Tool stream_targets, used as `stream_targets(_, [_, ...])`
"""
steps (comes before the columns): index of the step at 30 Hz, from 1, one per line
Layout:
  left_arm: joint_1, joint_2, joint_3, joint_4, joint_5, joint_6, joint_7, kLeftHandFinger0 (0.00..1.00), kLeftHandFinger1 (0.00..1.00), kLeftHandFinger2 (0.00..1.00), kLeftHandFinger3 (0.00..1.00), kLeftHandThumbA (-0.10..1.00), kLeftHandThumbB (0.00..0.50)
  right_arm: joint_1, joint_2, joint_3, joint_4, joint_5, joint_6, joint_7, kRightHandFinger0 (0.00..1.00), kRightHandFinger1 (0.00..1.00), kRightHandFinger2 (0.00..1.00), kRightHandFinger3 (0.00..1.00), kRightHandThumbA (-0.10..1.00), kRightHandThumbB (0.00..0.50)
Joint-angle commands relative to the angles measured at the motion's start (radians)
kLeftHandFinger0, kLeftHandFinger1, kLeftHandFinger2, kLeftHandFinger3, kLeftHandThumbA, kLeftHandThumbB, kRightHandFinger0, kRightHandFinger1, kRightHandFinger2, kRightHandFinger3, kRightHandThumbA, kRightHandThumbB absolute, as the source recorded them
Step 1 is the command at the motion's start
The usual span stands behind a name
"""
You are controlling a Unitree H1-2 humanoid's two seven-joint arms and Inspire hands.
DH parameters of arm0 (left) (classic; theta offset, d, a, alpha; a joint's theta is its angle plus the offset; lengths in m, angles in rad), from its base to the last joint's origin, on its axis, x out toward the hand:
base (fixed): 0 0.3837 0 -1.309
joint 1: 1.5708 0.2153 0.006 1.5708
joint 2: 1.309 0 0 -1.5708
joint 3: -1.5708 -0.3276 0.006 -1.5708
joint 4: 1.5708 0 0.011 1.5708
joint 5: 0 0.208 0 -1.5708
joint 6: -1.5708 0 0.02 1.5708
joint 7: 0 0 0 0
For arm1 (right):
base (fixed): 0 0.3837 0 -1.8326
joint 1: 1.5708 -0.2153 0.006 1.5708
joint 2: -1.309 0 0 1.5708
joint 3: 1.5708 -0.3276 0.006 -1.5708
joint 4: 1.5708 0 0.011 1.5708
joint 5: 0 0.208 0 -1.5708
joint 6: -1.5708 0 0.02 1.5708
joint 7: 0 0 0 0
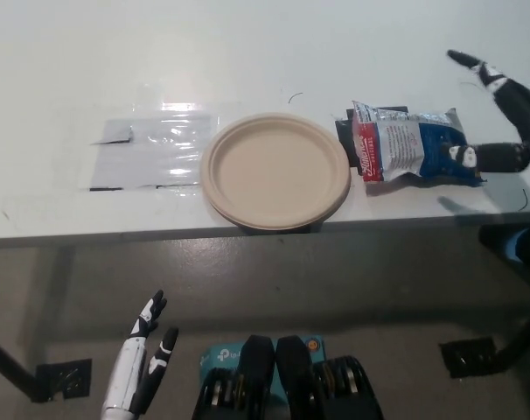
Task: The robot picks up a small bag of sunflower seeds on the right hand side and take it to the empty plate on the left hand side then pours some sunflower seeds on to the plate.
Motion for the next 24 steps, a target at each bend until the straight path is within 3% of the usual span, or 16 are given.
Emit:
stream_targets(1, [-0.012, 0.019, 0.016, -0.023, -0.002, -0.044, 0.011, 1.0, 1.0, 1.0, 1.0, 1.0, 0.238, -0.215, -0.066, 0.088, 0.169, 0.008, 0.092, 0.244, 1.0, 1.0, 1.0, 1.0, 0.77, 0.5])
stream_targets(10, [-0.014, 0.02, 0.019, -0.026, -0.007, -0.04, 0.006, 1.0, 1.0, 1.0, 1.0, 1.0, 0.25, -0.331, -0.051, 0.164, 0.364, 0.031, 0.061, 0.358, 1.0, 1.0, 1.0, 1.0, 0.69, 0.5])
stream_targets(14, [-0.011, 0.02, 0.021, -0.028, -0.008, -0.039, 0.005, 1.0, 1.0, 1.0, 1.0, 1.0, 0.252, -0.366, -0.048, 0.196, 0.407, 0.007, 0.035, 0.375, 1.0, 1.0, 1.0, 1.0, 0.72, 0.5])
stream_targets(16, [-0.01, 0.021, 0.019, -0.029, -0.004, -0.041, 0.004, 1.0, 1.0, 1.0, 1.0, 1.0, 0.253, -0.382, -0.053, 0.236, 0.416, -0.061, 0.012, 0.34, 1.0, 1.0, 1.0, 1.0, 0.82, 0.5])
stream_targets(24, [-0.007, 0.025, 0.016, -0.037, -0.011, -0.036, -0.006, 1.0, 1.0, 1.0, 1.0, 1.0, 0.264, -0.434, -0.057, 0.318, 0.408, -0.171, 0.032, 0.314, 1.0, 1.0, 1.0, 1.0, 0.86, 0.5])
